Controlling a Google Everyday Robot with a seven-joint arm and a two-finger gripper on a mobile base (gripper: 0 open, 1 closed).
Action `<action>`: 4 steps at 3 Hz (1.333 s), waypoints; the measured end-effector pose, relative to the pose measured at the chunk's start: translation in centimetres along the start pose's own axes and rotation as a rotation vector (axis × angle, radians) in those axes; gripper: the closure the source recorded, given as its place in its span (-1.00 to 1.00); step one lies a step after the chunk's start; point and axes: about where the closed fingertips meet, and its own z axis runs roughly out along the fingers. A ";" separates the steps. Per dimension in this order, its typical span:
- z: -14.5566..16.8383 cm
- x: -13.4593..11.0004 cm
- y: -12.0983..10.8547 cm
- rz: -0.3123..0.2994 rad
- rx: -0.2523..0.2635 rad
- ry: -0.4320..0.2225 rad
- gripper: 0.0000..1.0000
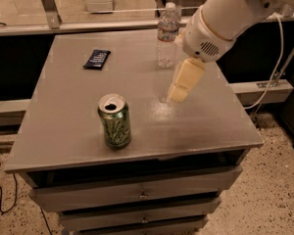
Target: Move rxbar blueberry near water bottle
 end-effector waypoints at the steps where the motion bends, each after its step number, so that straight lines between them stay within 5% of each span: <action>1: 4.4 -4.6 -0.9 0.011 -0.019 -0.112 -1.00; 2: 4.4 -4.7 -0.9 0.011 -0.020 -0.114 -1.00; 4: 9.5 -9.6 -5.1 0.012 0.000 -0.279 -1.00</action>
Offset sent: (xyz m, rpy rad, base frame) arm 0.0197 0.0455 -0.0127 0.0860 0.0053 0.0236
